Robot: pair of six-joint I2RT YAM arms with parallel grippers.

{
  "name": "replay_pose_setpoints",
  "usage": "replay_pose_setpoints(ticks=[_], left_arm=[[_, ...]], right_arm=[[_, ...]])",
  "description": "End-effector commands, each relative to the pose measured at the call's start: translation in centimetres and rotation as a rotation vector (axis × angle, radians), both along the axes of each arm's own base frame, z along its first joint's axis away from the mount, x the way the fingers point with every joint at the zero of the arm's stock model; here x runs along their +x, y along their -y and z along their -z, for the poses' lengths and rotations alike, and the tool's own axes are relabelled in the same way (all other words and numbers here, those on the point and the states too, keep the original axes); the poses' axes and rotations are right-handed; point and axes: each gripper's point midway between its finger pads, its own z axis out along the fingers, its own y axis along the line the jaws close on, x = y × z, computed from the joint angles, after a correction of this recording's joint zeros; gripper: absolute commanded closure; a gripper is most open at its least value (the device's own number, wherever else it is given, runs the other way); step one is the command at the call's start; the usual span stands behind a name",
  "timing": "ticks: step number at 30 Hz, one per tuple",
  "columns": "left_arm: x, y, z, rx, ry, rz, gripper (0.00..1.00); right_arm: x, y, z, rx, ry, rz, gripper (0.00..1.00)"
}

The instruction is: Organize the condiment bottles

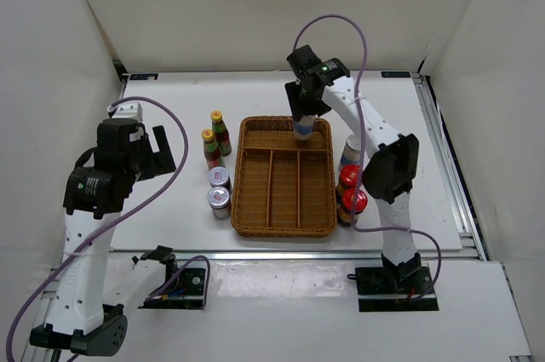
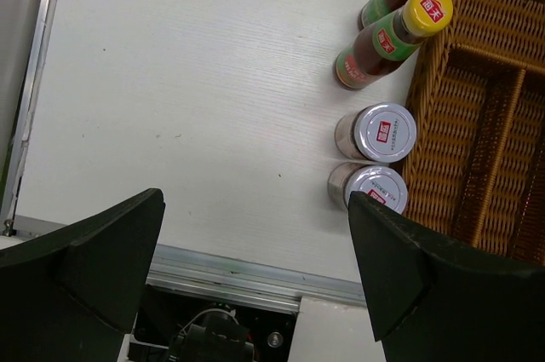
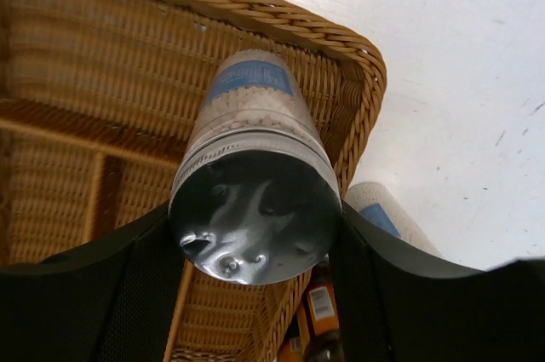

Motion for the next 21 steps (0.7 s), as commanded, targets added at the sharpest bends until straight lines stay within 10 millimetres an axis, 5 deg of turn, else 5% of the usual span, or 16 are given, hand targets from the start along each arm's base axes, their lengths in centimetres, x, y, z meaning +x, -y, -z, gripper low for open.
replay_pose_setpoints(ticks=[1,6,7,10,11,21], left_arm=[[0.2,-0.3,-1.8,0.013,0.055,-0.007,0.0],[-0.3,-0.8,-1.5,0.043,0.032,-0.01,0.0],[-0.5,-0.9,-1.3,0.052,0.02,-0.004,0.0],[-0.6,-1.1,-1.5,0.056,0.03,-0.011,0.0],[-0.6,-1.1,-1.5,0.056,0.03,-0.011,0.0],[-0.7,-0.9,-0.5,0.048,0.003,-0.009,0.0]], right_arm=[[1.6,0.5,-0.5,-0.001,0.045,0.046,0.86],[2.8,0.2,1.4,-0.01,0.023,0.062,0.78],[3.0,0.1,1.8,-0.013,0.02,0.062,0.61],[2.6,0.5,2.4,-0.032,-0.006,0.077,0.33],[2.8,0.7,2.4,-0.041,0.002,0.093,0.01],[0.2,5.3,-7.3,-0.038,0.199,0.246,0.01]])
